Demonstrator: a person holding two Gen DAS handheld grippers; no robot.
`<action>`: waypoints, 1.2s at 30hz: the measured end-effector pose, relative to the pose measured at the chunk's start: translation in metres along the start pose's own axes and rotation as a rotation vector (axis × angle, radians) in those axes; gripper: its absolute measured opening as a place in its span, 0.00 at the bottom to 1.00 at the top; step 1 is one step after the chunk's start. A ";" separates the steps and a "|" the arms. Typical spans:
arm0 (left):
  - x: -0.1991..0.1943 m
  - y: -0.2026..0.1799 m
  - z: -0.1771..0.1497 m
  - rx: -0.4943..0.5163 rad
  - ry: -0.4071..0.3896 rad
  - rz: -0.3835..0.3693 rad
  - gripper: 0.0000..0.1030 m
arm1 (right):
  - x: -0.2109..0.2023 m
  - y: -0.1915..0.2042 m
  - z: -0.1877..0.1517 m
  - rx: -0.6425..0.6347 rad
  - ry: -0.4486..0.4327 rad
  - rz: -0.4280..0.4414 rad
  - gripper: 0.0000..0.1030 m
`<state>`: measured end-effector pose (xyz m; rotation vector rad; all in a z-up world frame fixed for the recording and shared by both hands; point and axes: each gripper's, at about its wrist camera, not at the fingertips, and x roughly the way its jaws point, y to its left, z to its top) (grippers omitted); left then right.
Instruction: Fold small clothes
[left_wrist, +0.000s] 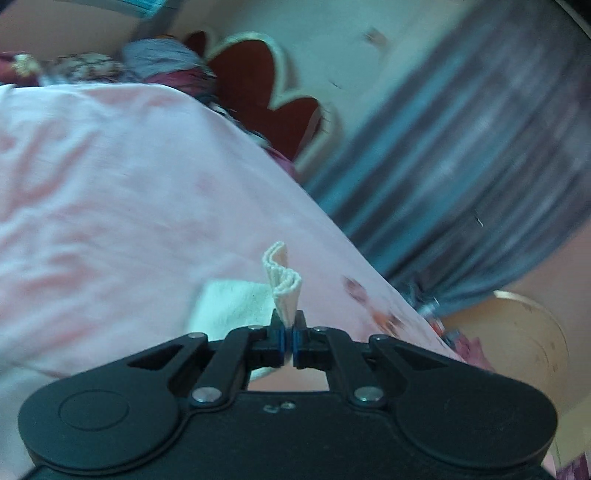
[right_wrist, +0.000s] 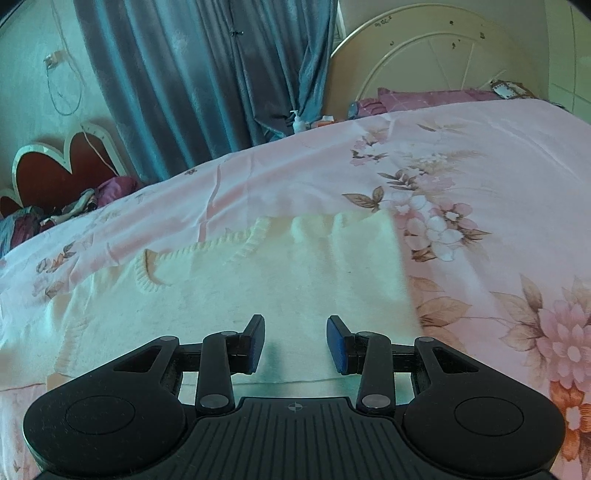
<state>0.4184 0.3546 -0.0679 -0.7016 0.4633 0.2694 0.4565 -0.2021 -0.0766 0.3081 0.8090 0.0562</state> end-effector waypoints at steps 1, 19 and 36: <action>0.004 -0.012 -0.006 0.022 0.016 -0.015 0.04 | -0.003 -0.003 0.000 0.004 -0.005 -0.001 0.37; 0.041 -0.192 -0.136 0.343 0.261 -0.277 0.04 | -0.045 -0.069 -0.004 0.120 -0.043 0.008 0.37; 0.058 -0.270 -0.244 0.556 0.449 -0.293 0.06 | -0.066 -0.114 -0.010 0.156 -0.049 -0.011 0.37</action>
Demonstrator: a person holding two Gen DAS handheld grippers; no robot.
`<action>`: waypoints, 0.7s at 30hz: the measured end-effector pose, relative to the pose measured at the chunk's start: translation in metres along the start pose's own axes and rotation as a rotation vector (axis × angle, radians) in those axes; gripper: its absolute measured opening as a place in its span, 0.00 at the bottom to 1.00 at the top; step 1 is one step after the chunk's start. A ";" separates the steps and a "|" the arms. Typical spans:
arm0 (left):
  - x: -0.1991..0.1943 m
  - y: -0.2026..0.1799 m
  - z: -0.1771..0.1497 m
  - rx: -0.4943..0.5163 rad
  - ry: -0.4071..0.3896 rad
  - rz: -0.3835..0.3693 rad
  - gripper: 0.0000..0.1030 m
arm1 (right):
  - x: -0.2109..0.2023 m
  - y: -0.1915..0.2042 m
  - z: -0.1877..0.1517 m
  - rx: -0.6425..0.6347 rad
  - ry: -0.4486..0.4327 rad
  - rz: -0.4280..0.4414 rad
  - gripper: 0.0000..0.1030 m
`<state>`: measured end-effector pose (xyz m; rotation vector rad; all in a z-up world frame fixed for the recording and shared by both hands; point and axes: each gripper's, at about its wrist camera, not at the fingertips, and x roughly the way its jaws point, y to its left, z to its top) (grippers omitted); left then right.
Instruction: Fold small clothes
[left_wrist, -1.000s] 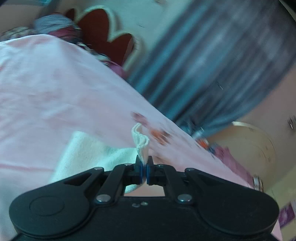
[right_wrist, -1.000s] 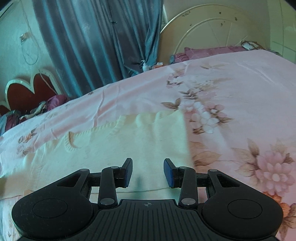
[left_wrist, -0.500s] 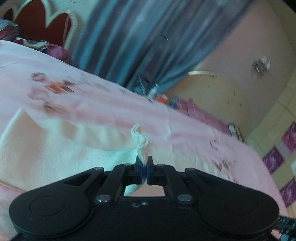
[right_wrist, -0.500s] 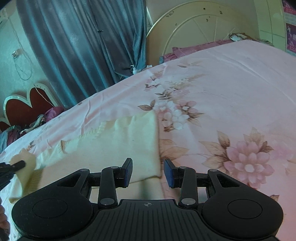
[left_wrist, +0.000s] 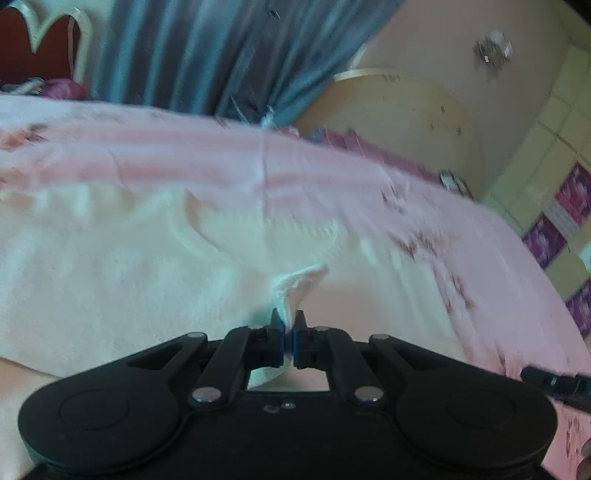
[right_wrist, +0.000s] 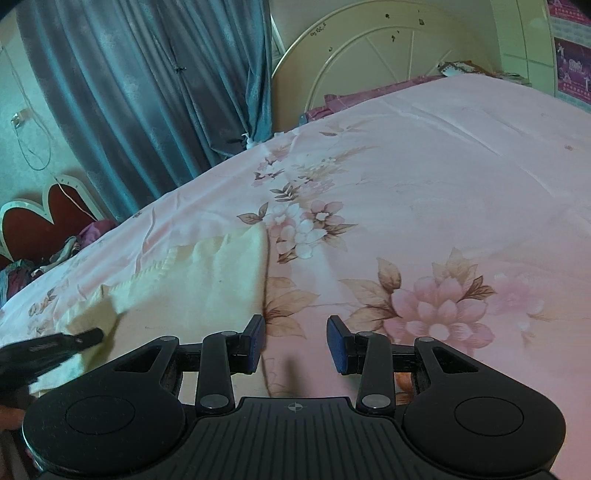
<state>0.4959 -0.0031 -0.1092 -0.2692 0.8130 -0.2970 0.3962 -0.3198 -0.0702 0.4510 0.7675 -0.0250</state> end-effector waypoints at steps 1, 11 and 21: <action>0.005 -0.002 -0.002 0.005 0.019 -0.006 0.18 | -0.002 -0.001 0.001 0.004 -0.002 0.013 0.37; -0.078 0.008 -0.021 0.097 -0.191 0.097 0.68 | 0.016 0.043 0.005 -0.012 0.010 0.122 0.39; -0.130 0.124 -0.046 -0.082 -0.100 0.309 0.53 | 0.086 0.127 -0.021 0.008 0.155 0.279 0.61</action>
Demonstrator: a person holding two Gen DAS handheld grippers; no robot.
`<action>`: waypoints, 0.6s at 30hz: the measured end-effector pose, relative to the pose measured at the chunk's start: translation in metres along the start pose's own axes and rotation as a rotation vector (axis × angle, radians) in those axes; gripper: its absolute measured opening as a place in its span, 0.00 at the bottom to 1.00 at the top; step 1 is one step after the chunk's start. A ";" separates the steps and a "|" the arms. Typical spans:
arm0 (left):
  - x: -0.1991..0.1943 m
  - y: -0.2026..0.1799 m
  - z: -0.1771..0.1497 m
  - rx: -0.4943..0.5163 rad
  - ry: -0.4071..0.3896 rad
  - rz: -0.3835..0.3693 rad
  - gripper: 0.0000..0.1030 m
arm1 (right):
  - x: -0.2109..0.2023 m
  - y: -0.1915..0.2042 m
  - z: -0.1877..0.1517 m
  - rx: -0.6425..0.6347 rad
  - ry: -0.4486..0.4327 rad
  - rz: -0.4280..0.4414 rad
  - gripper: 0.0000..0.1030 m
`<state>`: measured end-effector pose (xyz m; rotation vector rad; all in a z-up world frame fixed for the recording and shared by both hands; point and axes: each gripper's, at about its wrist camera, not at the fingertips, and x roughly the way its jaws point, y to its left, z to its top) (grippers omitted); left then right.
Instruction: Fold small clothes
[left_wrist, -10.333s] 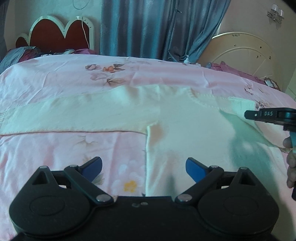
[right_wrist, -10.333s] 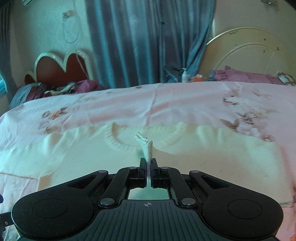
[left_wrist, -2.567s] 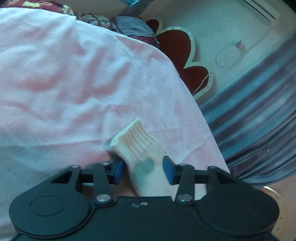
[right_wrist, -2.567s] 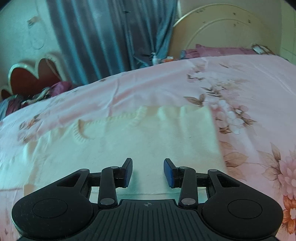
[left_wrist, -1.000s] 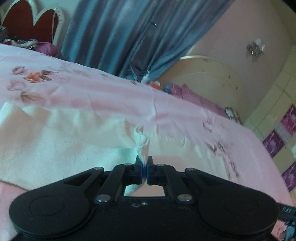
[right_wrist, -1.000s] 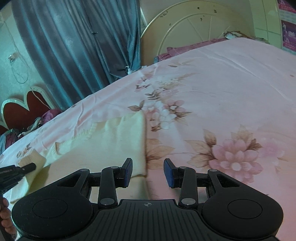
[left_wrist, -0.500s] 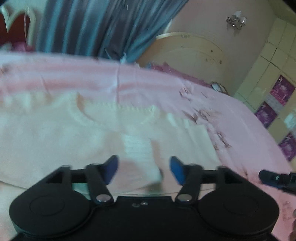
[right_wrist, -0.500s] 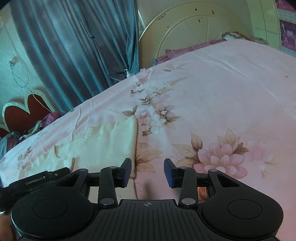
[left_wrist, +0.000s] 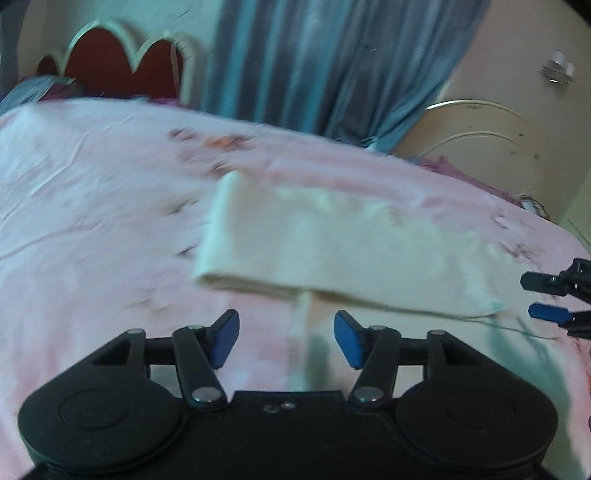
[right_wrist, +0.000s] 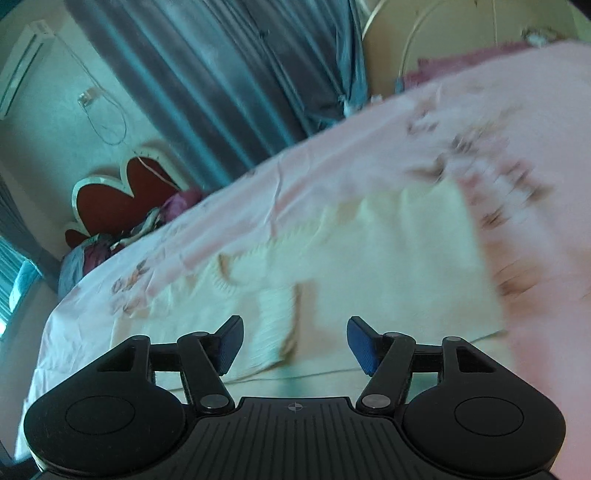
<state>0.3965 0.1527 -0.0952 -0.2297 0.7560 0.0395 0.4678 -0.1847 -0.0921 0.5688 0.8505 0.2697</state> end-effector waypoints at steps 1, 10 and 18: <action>0.003 0.006 0.001 -0.017 0.009 0.002 0.53 | 0.008 0.001 -0.002 0.021 0.027 0.002 0.61; 0.025 0.016 0.011 -0.070 0.015 -0.062 0.55 | 0.044 0.022 0.000 0.005 0.076 -0.037 0.06; 0.041 0.004 0.010 -0.009 0.014 0.044 0.46 | 0.020 0.034 0.013 -0.089 -0.027 -0.042 0.03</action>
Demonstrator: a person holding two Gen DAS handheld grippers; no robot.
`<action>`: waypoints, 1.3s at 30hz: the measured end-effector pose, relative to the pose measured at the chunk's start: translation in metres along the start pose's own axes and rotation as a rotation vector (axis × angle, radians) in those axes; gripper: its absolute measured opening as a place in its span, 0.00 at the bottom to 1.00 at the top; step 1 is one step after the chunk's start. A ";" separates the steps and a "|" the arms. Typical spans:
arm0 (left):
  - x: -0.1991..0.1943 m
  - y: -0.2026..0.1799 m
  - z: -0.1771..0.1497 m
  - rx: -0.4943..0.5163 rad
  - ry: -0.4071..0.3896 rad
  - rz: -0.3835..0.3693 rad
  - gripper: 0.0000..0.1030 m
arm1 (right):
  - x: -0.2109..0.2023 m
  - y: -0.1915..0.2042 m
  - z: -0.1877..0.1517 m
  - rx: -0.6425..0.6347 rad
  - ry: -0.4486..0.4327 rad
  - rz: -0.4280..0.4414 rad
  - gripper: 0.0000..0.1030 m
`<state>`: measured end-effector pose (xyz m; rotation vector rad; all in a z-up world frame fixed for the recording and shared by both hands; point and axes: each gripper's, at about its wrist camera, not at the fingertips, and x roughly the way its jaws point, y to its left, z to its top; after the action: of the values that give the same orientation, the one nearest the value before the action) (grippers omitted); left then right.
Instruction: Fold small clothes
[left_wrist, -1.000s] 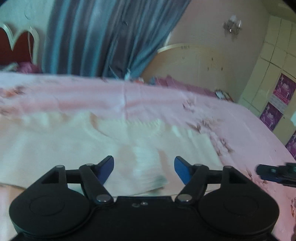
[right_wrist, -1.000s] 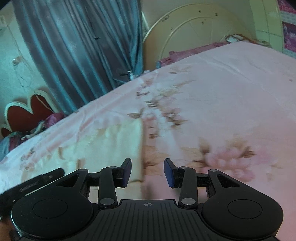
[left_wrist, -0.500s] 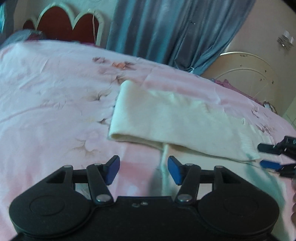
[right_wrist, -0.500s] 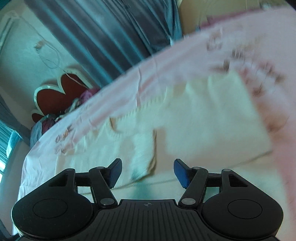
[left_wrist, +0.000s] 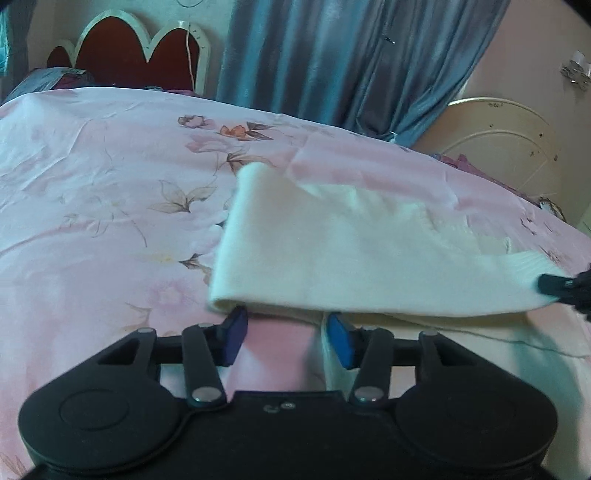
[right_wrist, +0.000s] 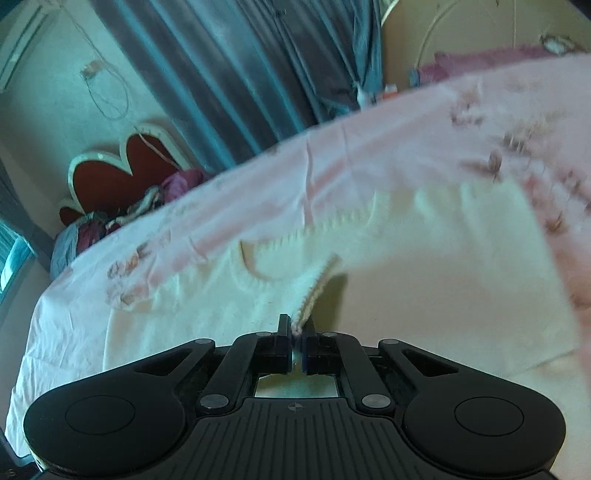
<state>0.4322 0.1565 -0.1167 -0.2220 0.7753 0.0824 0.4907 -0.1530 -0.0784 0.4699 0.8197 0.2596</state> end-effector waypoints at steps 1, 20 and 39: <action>0.001 -0.002 0.000 0.018 0.002 0.008 0.46 | -0.004 -0.002 0.002 -0.005 -0.009 -0.006 0.03; 0.002 -0.008 0.000 0.095 0.019 0.017 0.46 | -0.043 -0.072 0.011 0.024 -0.072 -0.127 0.03; 0.002 -0.010 0.001 0.119 0.042 0.022 0.45 | -0.046 -0.094 0.003 0.049 -0.058 -0.145 0.03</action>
<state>0.4363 0.1472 -0.1156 -0.1027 0.8219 0.0529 0.4661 -0.2536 -0.0937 0.4595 0.8013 0.0914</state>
